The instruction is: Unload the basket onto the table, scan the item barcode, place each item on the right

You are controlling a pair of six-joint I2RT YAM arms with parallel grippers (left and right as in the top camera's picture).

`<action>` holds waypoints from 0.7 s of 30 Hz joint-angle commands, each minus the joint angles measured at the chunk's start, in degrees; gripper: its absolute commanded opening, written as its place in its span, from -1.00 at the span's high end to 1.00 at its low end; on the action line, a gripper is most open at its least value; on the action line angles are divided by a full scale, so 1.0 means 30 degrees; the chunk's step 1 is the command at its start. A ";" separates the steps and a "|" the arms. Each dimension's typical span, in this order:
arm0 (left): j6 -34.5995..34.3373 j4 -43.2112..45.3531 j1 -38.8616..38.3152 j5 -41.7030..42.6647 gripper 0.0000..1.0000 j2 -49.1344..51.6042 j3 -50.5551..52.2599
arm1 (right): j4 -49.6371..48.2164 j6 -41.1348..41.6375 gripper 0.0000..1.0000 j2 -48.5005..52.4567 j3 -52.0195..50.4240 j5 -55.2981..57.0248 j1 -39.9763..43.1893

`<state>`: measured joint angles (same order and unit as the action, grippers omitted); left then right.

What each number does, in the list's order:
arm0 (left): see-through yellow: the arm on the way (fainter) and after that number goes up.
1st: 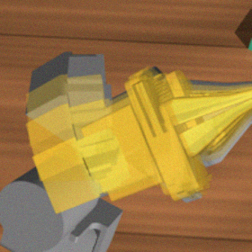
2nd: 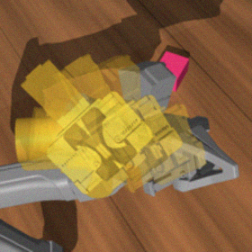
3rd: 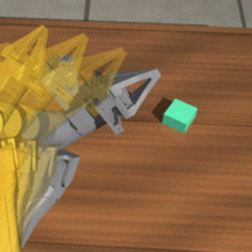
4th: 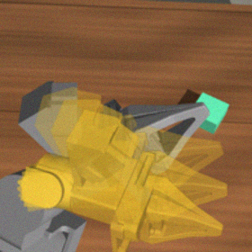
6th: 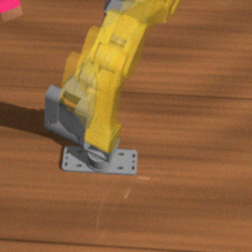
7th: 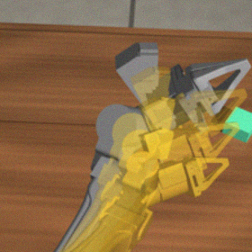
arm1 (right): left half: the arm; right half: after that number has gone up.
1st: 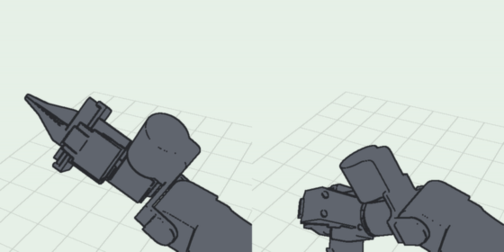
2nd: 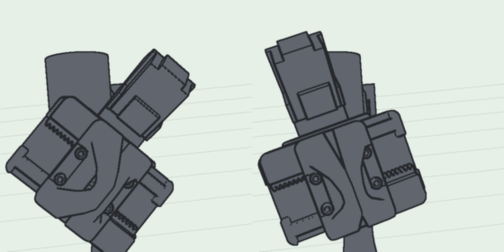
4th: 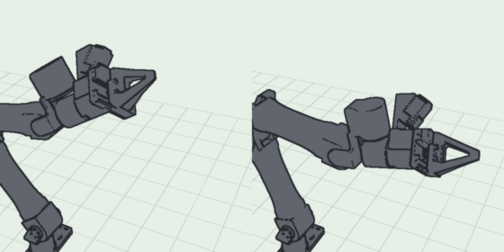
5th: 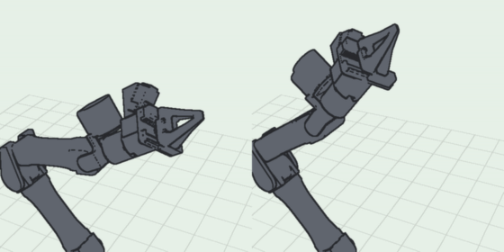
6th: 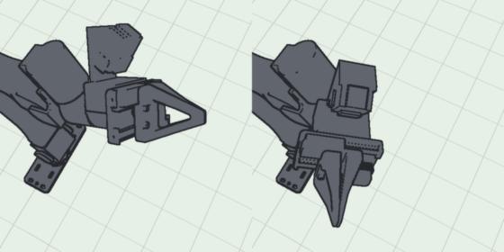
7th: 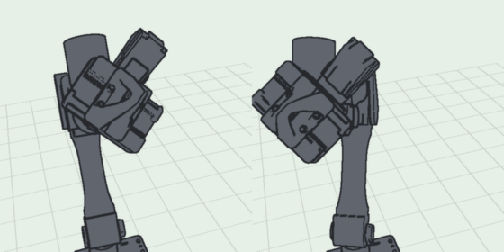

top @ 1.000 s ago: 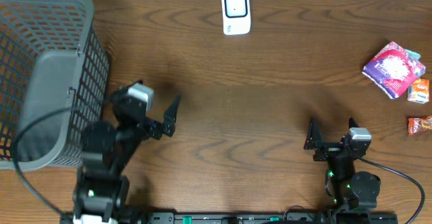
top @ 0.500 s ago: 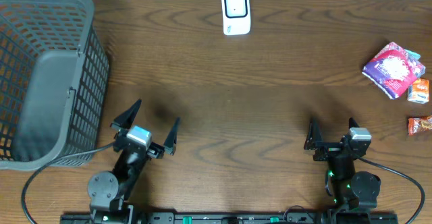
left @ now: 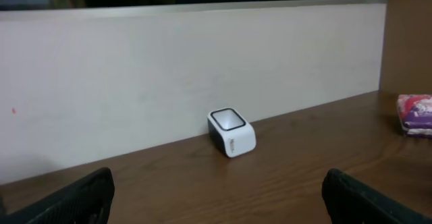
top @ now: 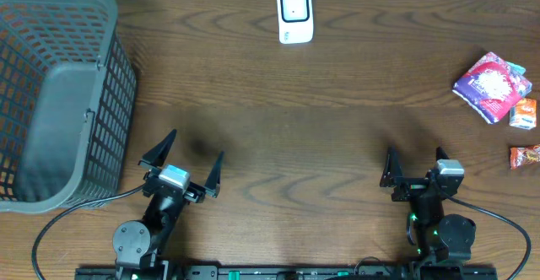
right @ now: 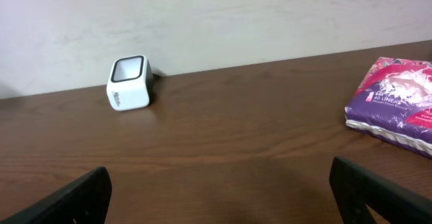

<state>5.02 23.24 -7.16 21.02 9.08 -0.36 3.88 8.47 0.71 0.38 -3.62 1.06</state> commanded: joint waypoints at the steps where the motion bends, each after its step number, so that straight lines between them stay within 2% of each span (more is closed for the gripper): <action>1: 0.0321 -0.0743 -0.0015 -0.0415 -0.96 -0.0707 0.0044 | 0.0073 -0.0211 -0.99 -0.0109 -0.0022 0.0102 0.0131; 10: 0.0022 -0.4495 0.0000 -0.1741 -0.96 -0.3038 0.0044 | 0.0073 -0.0211 -0.98 -0.0109 -0.0022 0.0102 0.0131; 16: -0.0007 -0.4983 0.0000 -0.2076 -0.96 -0.3002 0.0044 | 0.0073 -0.0211 -0.98 -0.0109 -0.0022 0.0102 0.0131; 18: -0.0998 -0.5297 0.0000 -0.3104 -0.96 -0.3002 0.0044 | 0.0073 -0.0211 -0.99 -0.0109 -0.0022 0.0095 0.0131; 20: -0.3577 -0.6535 0.0000 -0.5654 -0.96 -0.3002 0.0044 | 0.0073 -0.0211 -0.98 -0.0109 -0.0022 0.0102 0.0131; 21: -0.4124 -0.7009 0.0000 -0.6244 -0.96 -0.3002 0.0044 | 0.0073 -0.0211 -0.98 -0.0109 -0.0022 0.0102 0.0131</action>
<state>1.69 5.67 -7.14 12.23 0.62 -0.36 3.86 8.47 0.71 0.38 -3.62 1.06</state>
